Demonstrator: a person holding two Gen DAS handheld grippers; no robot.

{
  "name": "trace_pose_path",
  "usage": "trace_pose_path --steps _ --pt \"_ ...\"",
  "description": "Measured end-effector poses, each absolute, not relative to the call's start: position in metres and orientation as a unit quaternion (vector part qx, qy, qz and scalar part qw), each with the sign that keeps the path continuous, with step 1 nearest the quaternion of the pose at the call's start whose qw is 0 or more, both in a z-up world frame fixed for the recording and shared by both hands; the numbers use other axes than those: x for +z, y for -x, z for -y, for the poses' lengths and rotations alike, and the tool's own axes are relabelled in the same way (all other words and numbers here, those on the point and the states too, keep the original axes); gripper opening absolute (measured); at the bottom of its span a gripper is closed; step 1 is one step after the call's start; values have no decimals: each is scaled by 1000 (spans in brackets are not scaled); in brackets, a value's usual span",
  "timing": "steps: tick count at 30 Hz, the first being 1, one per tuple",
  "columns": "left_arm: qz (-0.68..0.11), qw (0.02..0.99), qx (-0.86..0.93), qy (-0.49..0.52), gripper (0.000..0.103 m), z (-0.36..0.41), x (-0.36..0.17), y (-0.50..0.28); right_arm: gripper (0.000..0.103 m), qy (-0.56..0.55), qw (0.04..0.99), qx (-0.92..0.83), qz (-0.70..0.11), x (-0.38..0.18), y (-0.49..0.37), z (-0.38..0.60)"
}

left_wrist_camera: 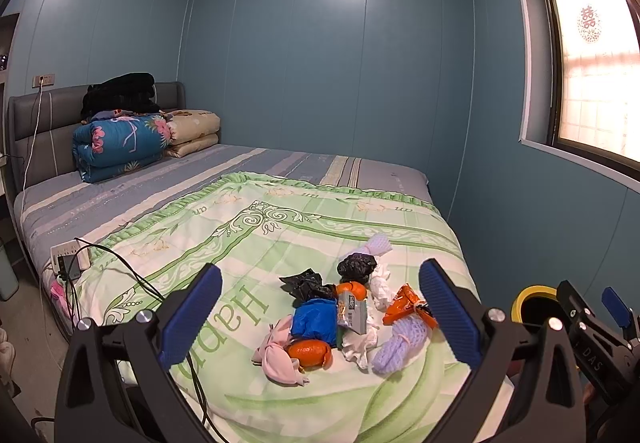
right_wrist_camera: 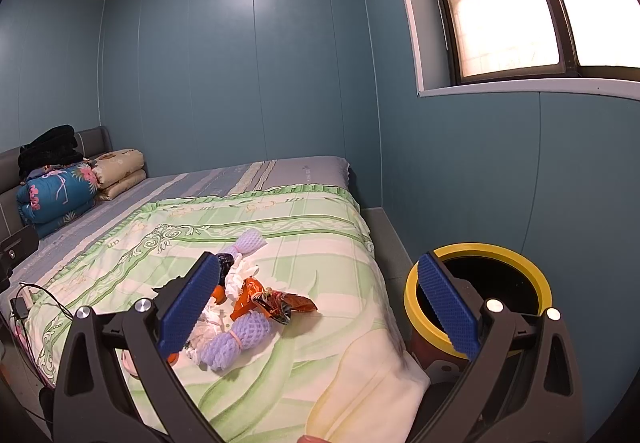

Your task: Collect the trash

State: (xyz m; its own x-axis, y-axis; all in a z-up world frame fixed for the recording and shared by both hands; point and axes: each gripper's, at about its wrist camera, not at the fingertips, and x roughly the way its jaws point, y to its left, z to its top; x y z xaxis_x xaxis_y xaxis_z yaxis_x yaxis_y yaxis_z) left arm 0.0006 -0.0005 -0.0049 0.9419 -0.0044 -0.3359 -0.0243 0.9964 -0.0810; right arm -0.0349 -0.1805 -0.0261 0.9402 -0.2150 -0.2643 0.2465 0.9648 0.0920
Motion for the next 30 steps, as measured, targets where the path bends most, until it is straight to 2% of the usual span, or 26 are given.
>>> trace_pose_path --steps 30 --pt "-174 984 5 47 95 -4 -6 0 95 -66 982 -118 -132 -31 31 182"
